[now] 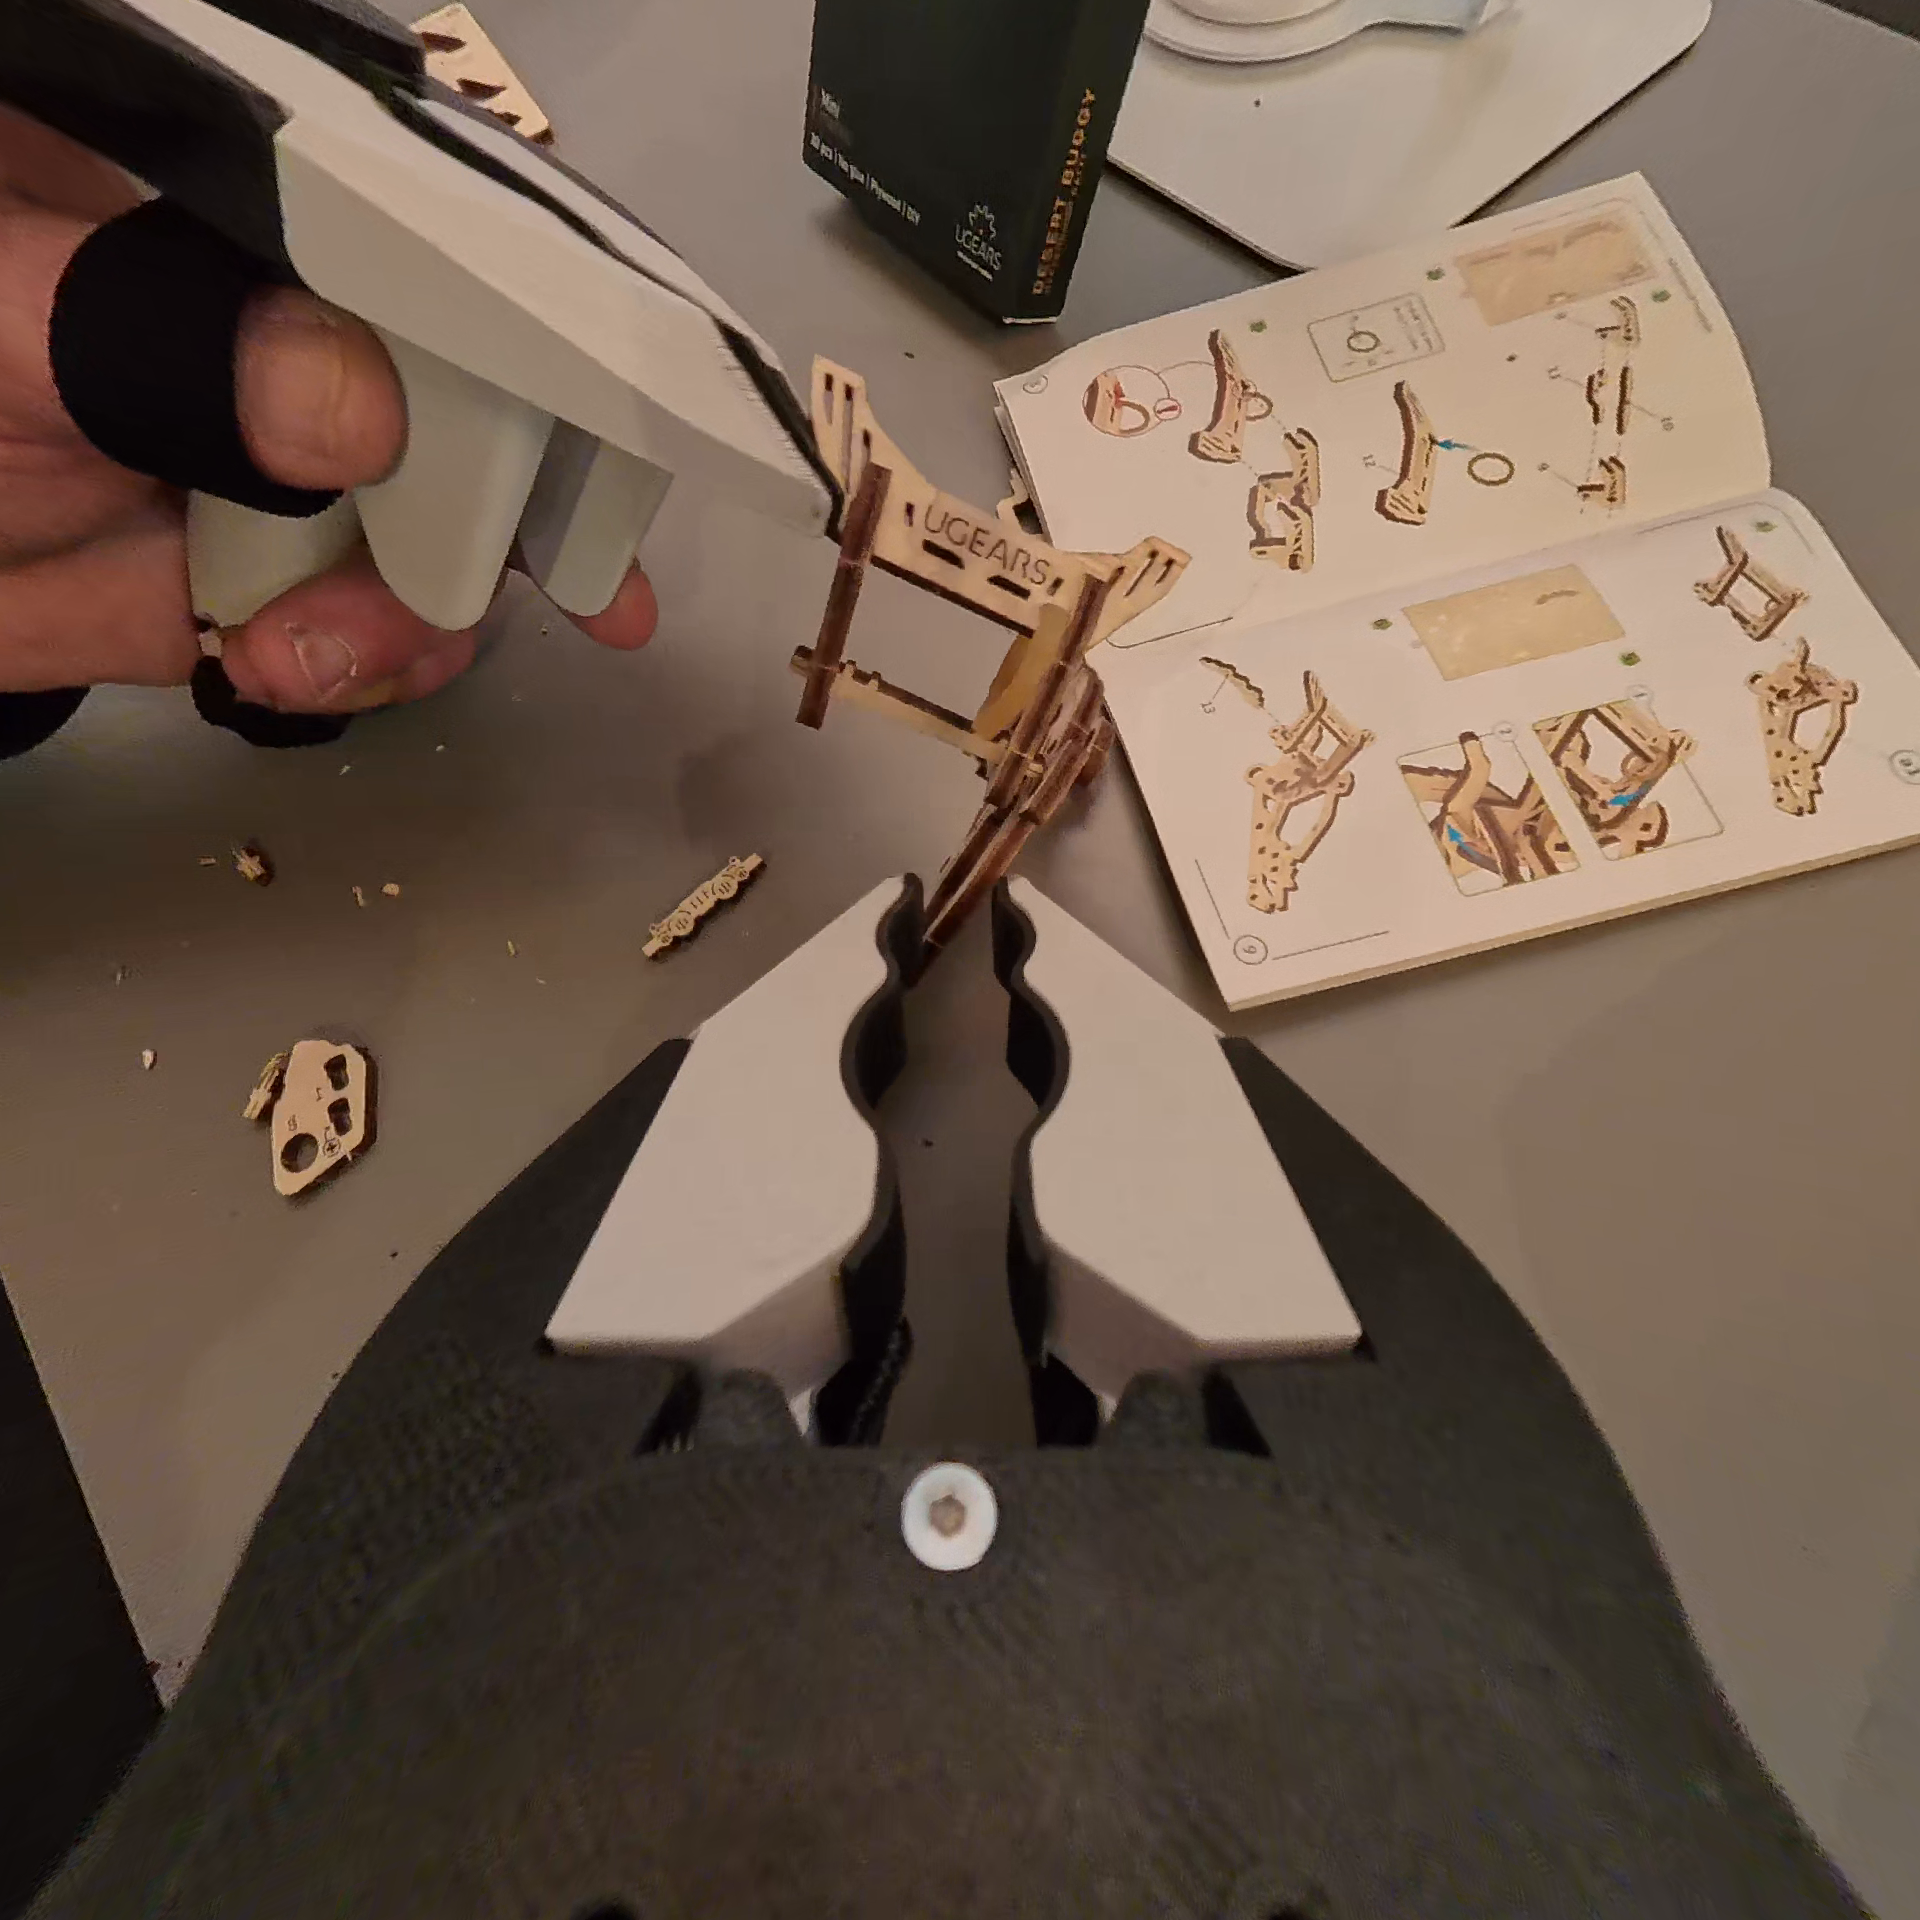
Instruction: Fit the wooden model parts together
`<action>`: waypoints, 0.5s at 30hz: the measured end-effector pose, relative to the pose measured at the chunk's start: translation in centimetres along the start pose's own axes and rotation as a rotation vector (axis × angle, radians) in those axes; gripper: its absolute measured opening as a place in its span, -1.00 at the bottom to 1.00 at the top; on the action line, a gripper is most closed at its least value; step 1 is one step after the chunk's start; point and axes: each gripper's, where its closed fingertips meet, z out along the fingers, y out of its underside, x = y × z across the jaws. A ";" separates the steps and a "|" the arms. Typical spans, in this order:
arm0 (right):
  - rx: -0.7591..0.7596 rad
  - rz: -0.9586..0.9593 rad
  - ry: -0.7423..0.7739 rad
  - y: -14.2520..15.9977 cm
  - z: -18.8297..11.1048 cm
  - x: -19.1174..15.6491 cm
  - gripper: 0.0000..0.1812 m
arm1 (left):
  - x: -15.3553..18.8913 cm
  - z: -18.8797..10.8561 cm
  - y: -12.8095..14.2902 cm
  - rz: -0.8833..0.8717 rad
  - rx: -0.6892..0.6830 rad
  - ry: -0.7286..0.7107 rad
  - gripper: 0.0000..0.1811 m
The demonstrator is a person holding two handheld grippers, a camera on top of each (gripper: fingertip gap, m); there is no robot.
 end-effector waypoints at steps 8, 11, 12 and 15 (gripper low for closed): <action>0.015 -0.021 0.002 -0.3 0.2 -0.2 -0.90 | -0.1 -0.5 0.3 -0.015 -0.040 0.052 -0.96; 0.017 -0.040 -0.002 -0.4 0.3 -0.3 -0.90 | -0.2 -0.7 0.3 0.000 -0.056 0.061 -0.96; 0.019 -0.044 -0.008 -0.4 0.3 -0.4 -0.88 | -0.3 -0.8 0.1 -0.001 -0.049 0.062 -0.96; 0.015 -0.060 -0.009 -0.5 0.4 -0.4 -0.77 | -0.5 -0.9 -0.1 -0.013 -0.044 0.068 -0.96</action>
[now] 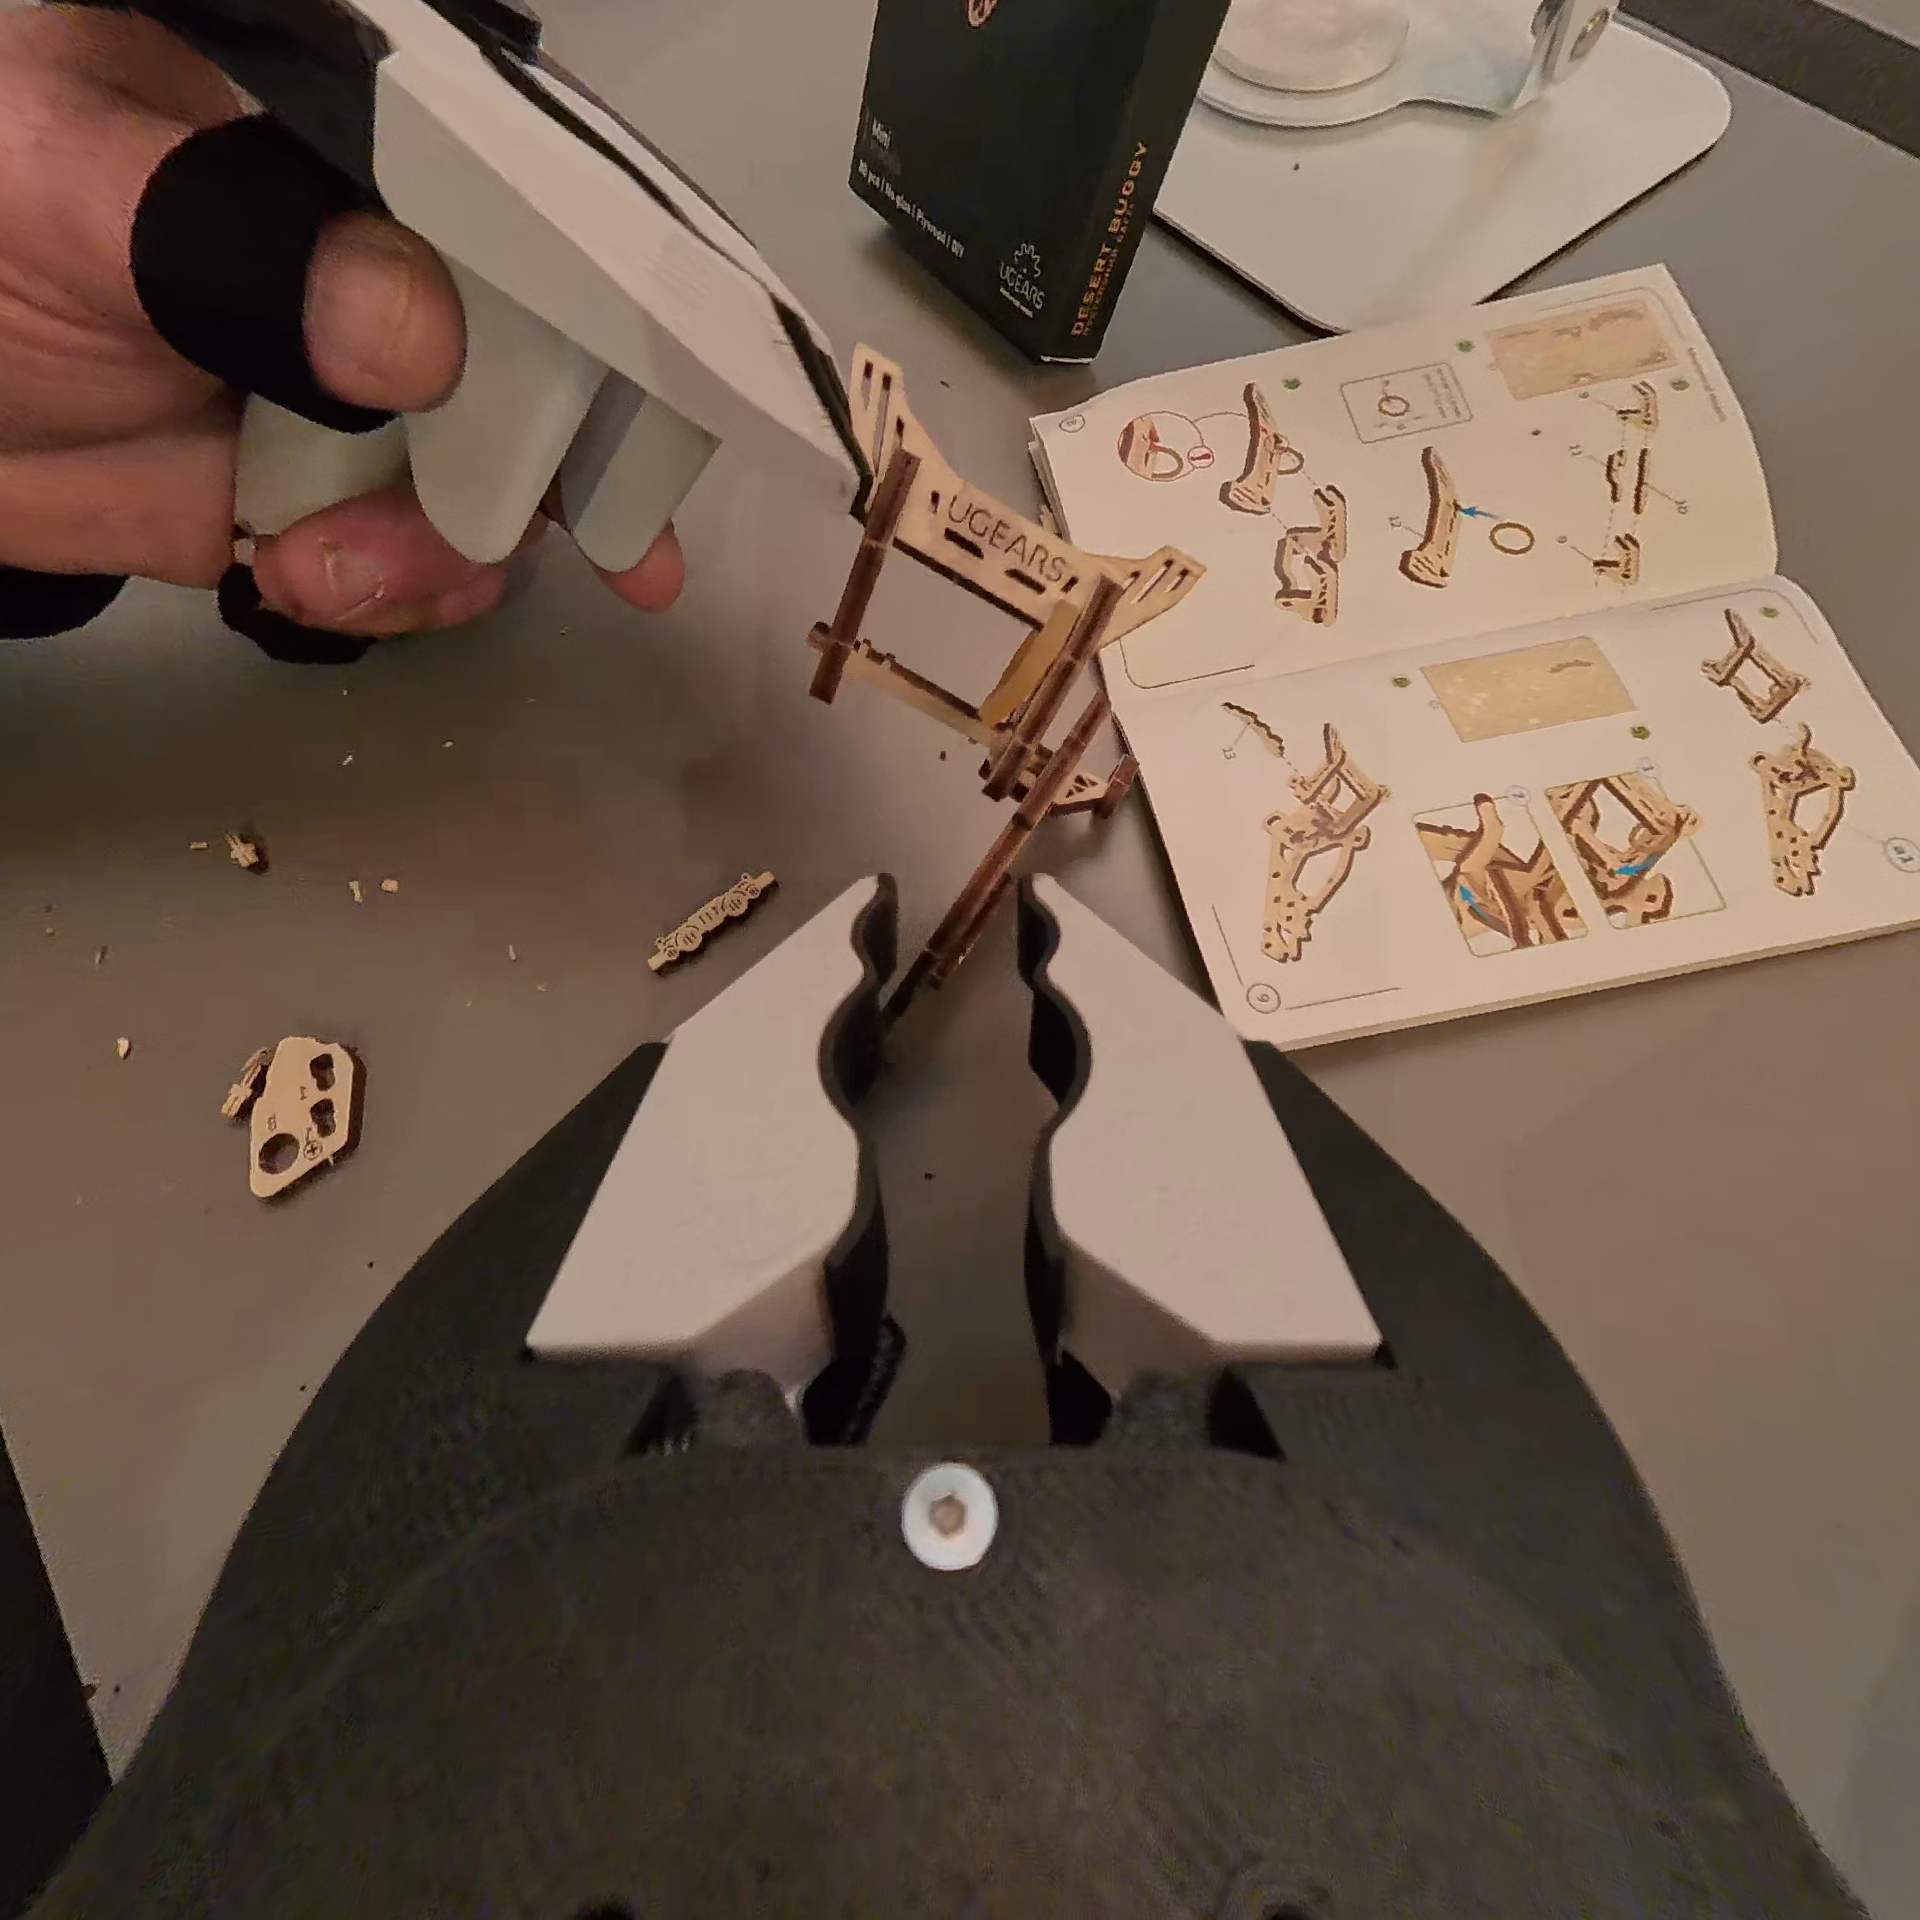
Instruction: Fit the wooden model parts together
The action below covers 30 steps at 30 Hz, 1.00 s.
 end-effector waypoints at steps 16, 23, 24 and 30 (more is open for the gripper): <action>0.029 -0.030 -0.027 -1.0 0.7 0.0 -0.69 | -0.1 0.1 0.1 -0.071 -0.004 0.083 -0.96; 0.032 -0.034 -0.024 -1.0 0.8 0.1 -0.68 | 0.0 0.2 0.1 -0.093 -0.001 0.107 -0.96; 0.033 -0.030 -0.021 -1.0 0.8 0.2 -0.69 | -0.1 0.2 0.1 -0.096 -0.004 0.101 -0.96; 0.038 -0.023 -0.012 -1.0 0.9 0.5 -0.67 | -0.4 0.3 0.1 -0.115 -0.005 0.090 -0.96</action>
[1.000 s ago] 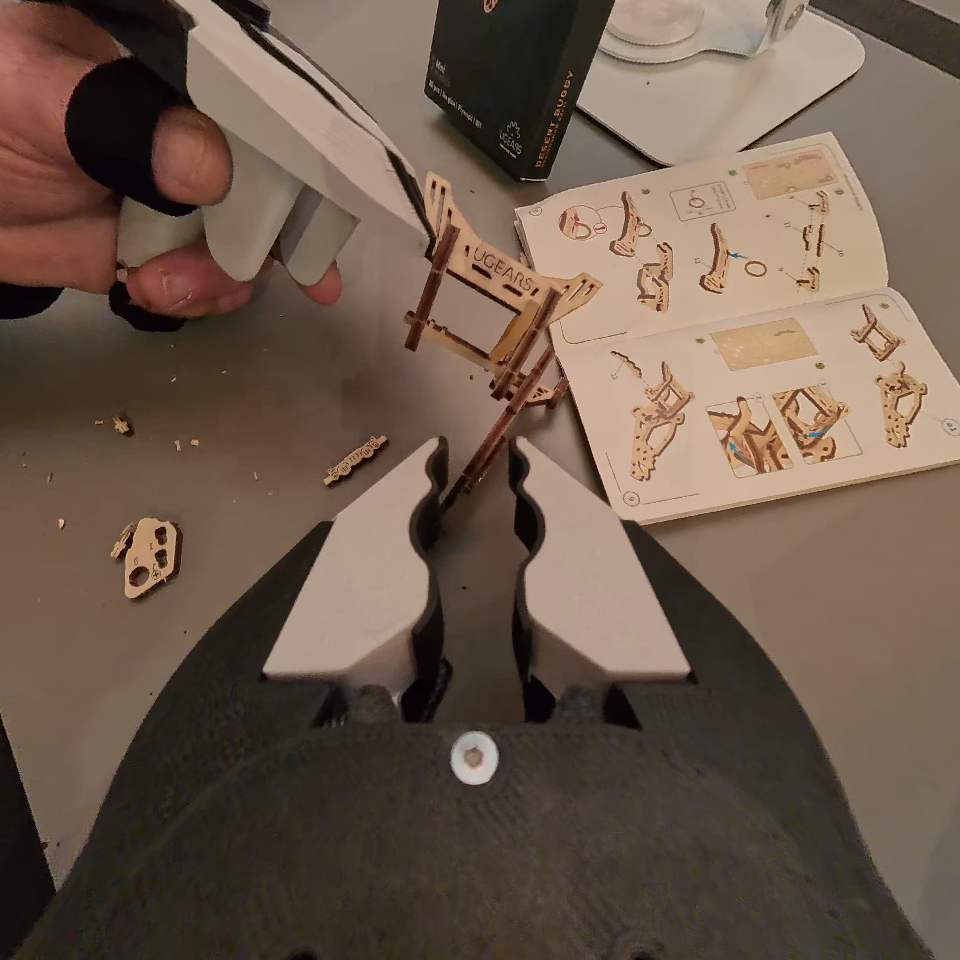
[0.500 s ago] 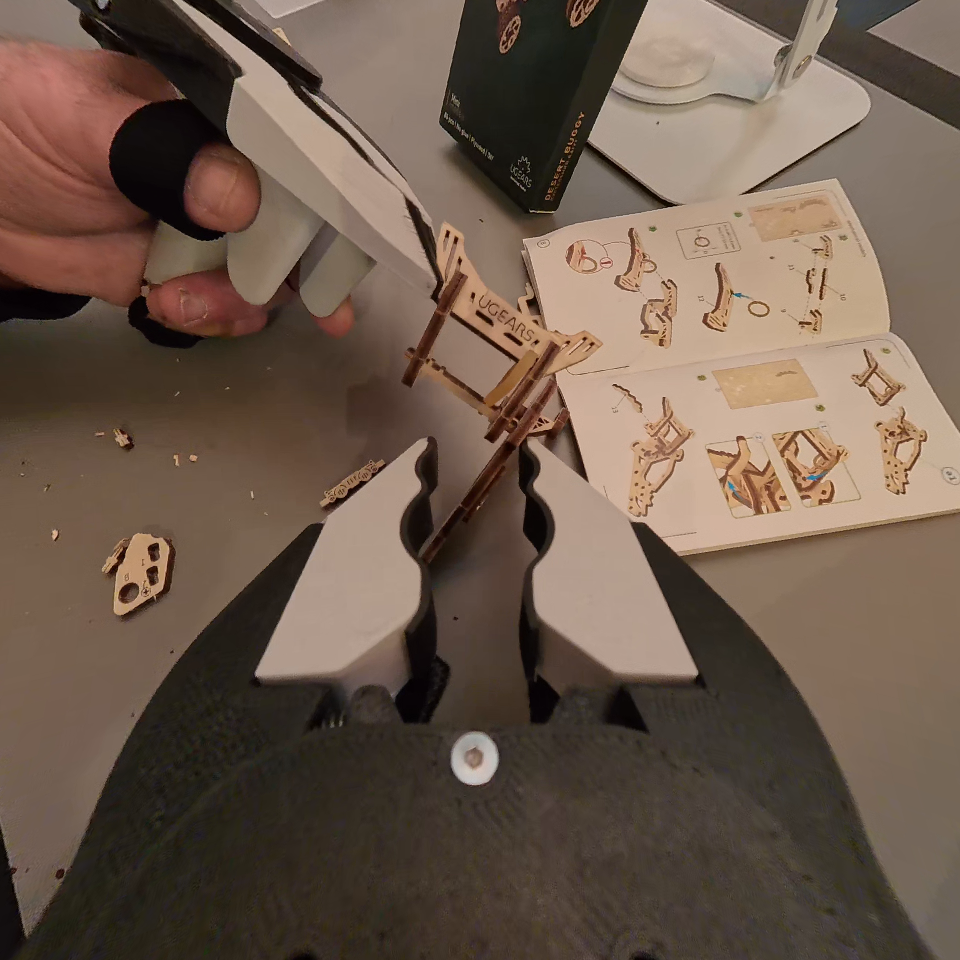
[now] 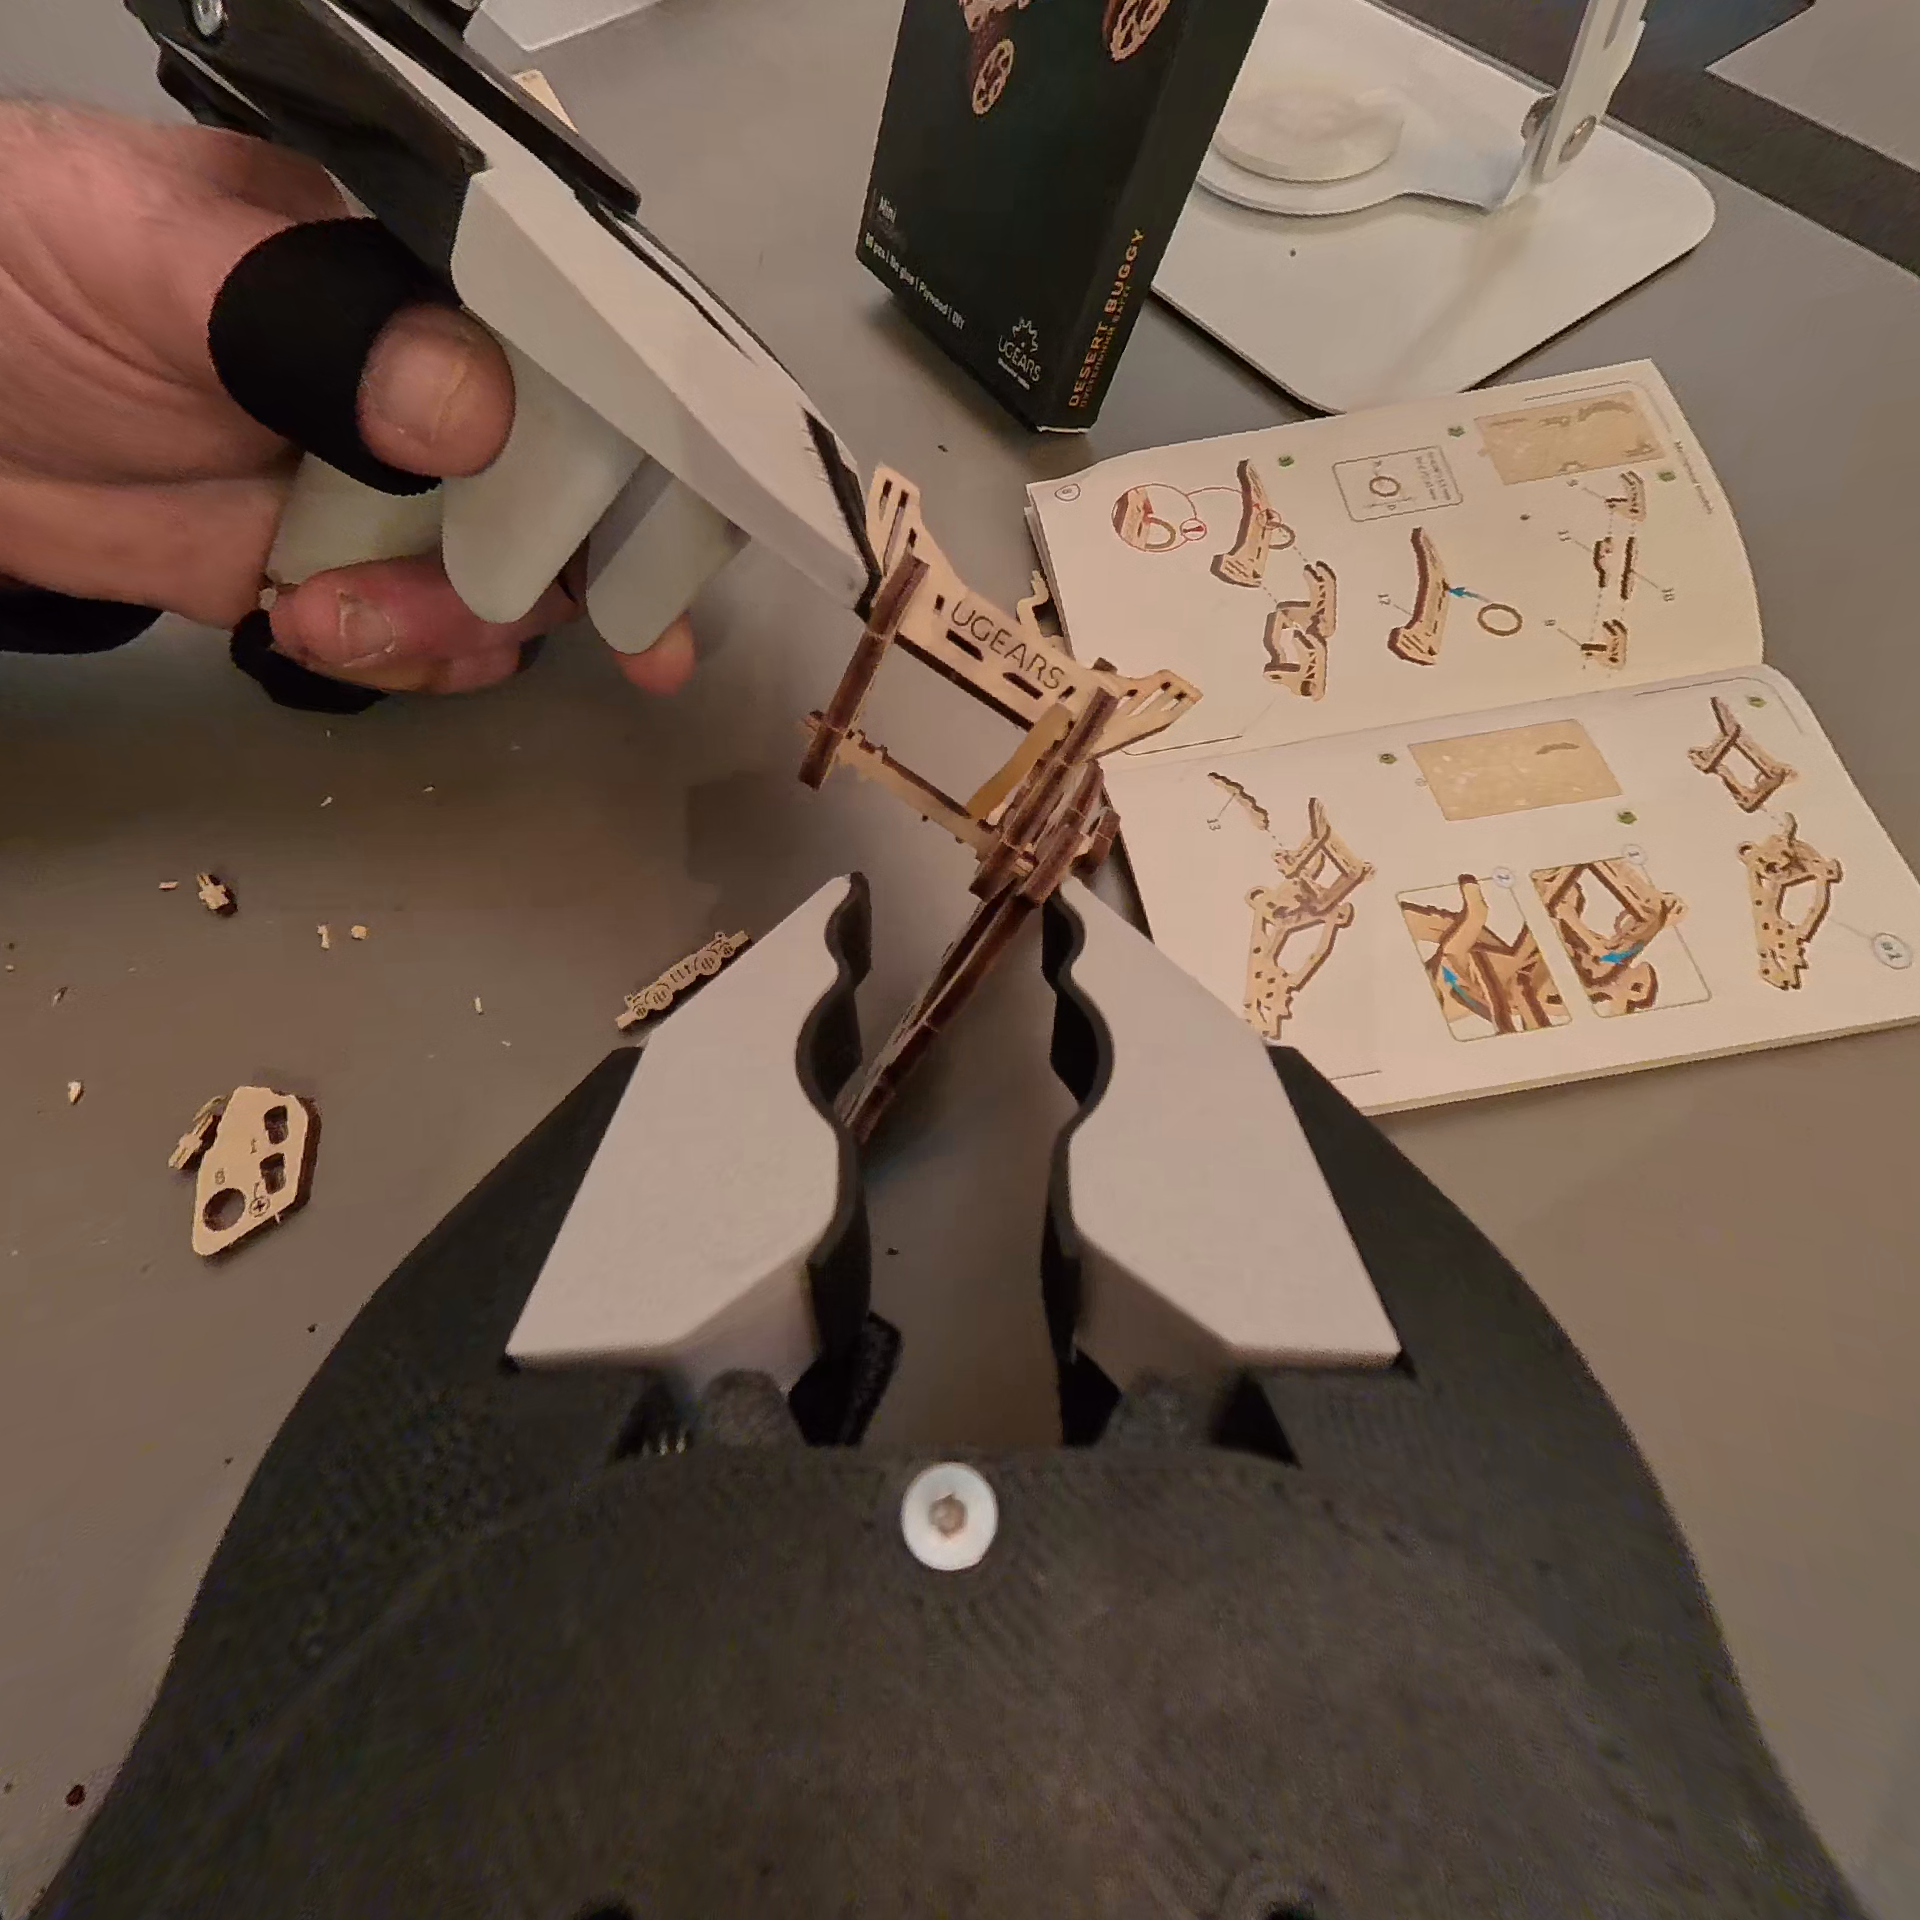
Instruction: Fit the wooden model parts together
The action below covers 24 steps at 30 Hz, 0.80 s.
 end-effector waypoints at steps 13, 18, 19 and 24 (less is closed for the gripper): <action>0.024 0.032 0.054 -0.4 0.1 0.6 -0.81 | -0.7 -0.1 0.0 -0.015 0.038 -0.076 -1.00; 0.030 0.047 0.067 -0.4 0.2 0.8 -0.85 | -0.6 -0.1 0.2 -0.010 0.075 -0.111 -1.00; 0.032 0.049 0.069 -0.3 0.1 0.8 -0.85 | -0.5 -0.1 0.3 -0.019 0.074 -0.106 -1.00; 0.034 0.043 0.069 -0.2 0.1 0.9 -0.85 | -0.1 -0.1 0.8 -0.032 0.070 -0.101 -1.00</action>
